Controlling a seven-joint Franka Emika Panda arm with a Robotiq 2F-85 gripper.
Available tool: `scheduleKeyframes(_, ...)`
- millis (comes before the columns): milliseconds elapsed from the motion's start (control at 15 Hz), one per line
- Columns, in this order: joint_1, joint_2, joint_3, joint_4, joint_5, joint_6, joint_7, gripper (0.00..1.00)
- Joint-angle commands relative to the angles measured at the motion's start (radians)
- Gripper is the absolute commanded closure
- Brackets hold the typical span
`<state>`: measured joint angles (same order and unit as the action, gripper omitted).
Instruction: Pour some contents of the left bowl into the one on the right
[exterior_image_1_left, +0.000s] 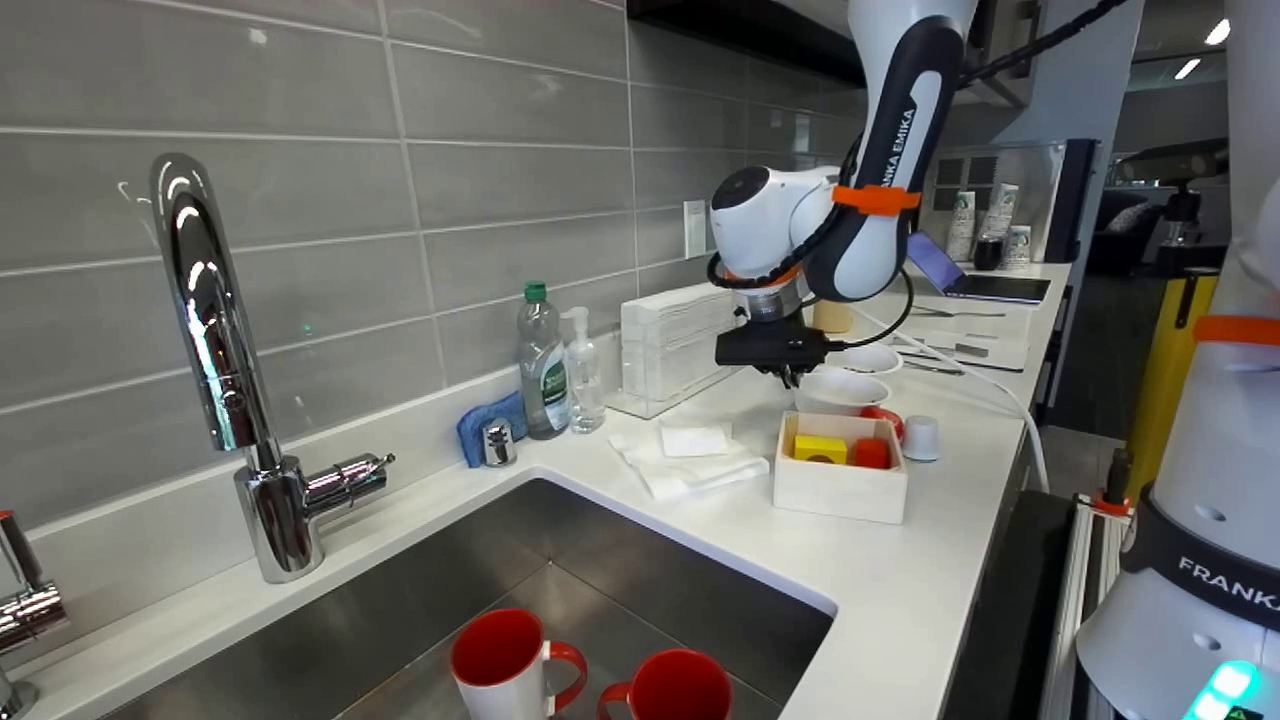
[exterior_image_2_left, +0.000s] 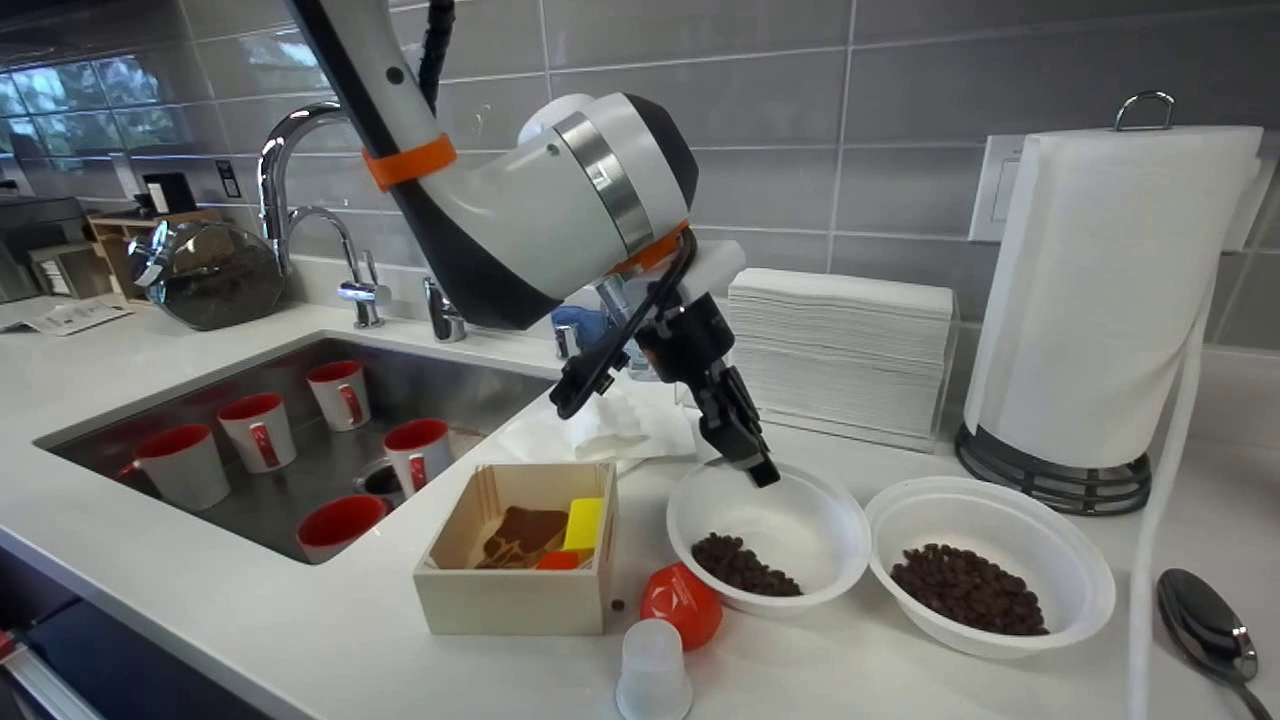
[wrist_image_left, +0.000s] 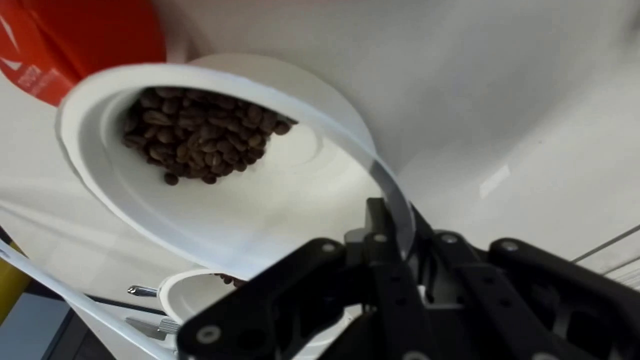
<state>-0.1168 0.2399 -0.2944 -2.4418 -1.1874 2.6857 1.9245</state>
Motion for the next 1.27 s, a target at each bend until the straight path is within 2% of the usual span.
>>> scheduleKeyframes(0, 0.022, -0.032, 0.005, 0.01, -0.019, -0.001, 0.065, 1.0)
scheduleKeyframes(67, 0.026, -0.04, 0.008, 0.016, -0.019, 0.0, 0.076, 0.75)
scheduleKeyframes(133, 0.03, -0.047, 0.009, 0.021, -0.024, 0.002, 0.09, 0.73)
scheduleKeyframes(200, 0.034, -0.054, 0.009, 0.02, -0.031, 0.004, 0.101, 0.67)
scheduleKeyframes(467, 0.047, -0.08, 0.019, 0.022, -0.014, -0.01, 0.103, 0.32)
scheduleKeyframes(533, 0.037, -0.071, 0.004, 0.017, -0.054, 0.016, 0.13, 0.25)
scheduleKeyframes(733, 0.039, -0.103, 0.008, 0.005, -0.032, 0.004, 0.119, 0.01)
scheduleKeyframes(1200, 0.044, -0.138, 0.013, 0.004, -0.021, -0.025, 0.094, 0.0)
